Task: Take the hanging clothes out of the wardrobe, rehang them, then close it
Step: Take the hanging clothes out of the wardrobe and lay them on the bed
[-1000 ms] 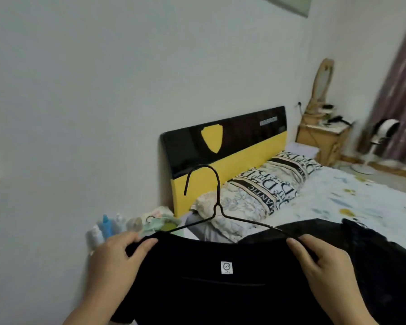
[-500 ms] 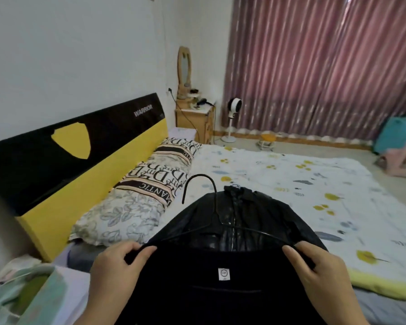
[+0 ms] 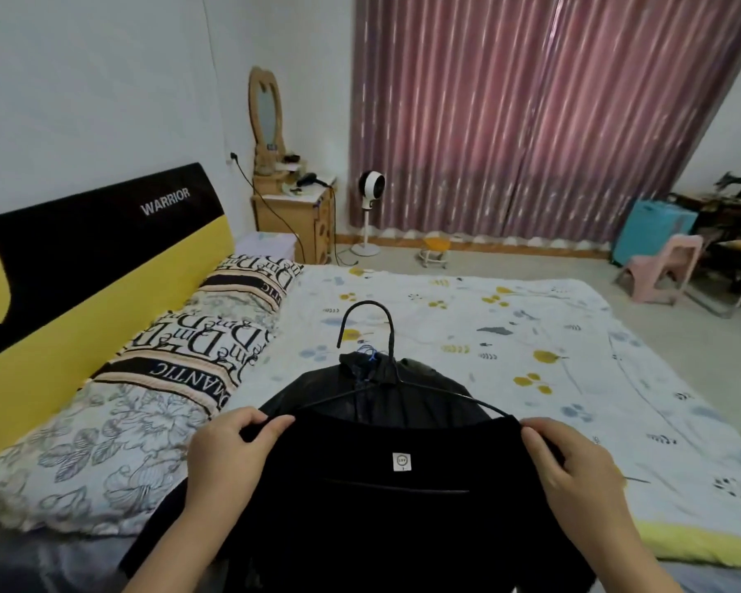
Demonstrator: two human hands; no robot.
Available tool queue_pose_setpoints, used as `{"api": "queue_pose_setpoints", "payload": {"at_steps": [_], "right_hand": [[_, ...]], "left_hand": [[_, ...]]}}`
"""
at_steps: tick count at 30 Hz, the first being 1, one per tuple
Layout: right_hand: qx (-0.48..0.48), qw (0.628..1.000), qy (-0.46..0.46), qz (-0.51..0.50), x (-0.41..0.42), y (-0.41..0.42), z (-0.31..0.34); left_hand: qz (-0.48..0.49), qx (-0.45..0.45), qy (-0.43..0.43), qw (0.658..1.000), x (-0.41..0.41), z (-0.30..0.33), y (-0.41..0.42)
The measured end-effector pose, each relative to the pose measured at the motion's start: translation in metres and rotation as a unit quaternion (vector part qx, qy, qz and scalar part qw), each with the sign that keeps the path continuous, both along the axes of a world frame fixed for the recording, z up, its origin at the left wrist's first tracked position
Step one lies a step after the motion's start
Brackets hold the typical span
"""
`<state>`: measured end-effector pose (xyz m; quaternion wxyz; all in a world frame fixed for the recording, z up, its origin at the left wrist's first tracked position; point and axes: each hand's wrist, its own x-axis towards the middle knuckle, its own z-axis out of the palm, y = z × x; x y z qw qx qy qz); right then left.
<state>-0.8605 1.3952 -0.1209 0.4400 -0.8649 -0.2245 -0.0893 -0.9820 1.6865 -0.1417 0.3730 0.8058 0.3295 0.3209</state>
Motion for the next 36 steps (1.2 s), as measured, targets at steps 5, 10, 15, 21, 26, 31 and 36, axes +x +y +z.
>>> {"api": "queue_pose_setpoints", "payload": {"at_steps": [5,10,15,21,26,31,36], "right_hand": [[-0.051,0.999,0.003,-0.005,0.054,0.017,-0.012],[-0.077,0.997,0.014,-0.018,0.107,0.047,-0.024],[-0.097,0.994,0.002,-0.059,0.166,0.090,-0.040],[-0.111,0.988,0.000,-0.107,0.256,0.154,-0.065],[-0.141,0.981,0.018,-0.128,0.333,0.200,-0.105],[-0.214,0.967,0.026,-0.133,0.387,0.240,-0.157],[-0.322,0.940,0.052,-0.101,0.400,0.268,-0.238]], "left_hand": [[0.005,-0.014,0.013,1.000,0.047,-0.007,0.012],[-0.012,-0.022,0.035,0.999,0.105,-0.019,0.042],[-0.034,-0.025,0.047,0.998,0.172,-0.035,0.082],[-0.075,-0.038,0.081,0.993,0.265,-0.058,0.144],[-0.145,-0.011,0.133,0.980,0.335,-0.096,0.194],[-0.132,0.007,0.168,0.977,0.394,-0.161,0.230],[-0.112,0.008,0.201,0.973,0.437,-0.231,0.254]]}}
